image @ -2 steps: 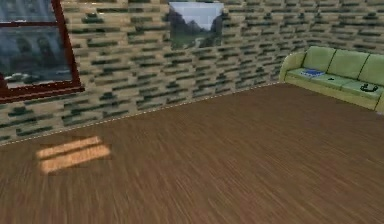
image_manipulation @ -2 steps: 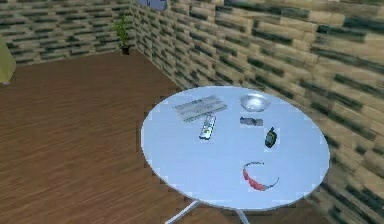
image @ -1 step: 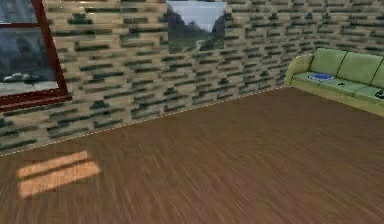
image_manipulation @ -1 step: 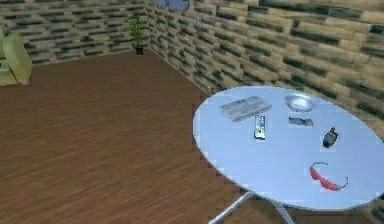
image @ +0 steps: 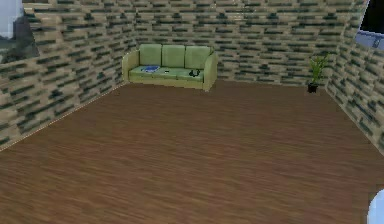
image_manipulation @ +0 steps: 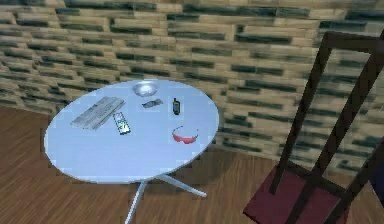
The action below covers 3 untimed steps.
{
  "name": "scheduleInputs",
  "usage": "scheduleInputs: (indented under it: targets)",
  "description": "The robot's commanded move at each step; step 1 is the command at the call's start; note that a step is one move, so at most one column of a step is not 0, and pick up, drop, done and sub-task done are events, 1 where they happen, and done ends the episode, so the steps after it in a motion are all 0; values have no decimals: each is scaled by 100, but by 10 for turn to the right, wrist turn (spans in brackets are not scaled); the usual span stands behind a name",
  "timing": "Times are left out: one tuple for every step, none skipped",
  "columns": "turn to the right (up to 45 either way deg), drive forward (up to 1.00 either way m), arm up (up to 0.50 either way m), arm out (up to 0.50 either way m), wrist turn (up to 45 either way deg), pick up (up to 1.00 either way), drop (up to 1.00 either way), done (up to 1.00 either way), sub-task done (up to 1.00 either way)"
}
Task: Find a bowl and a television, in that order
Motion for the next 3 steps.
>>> scheduleInputs:
  targets:
    - [120,0,0,0,0,0,0,0,0]
    - [0,100,0,0,0,0,0,0,0]
    - [90,0,0,0,0,0,0,0,0]
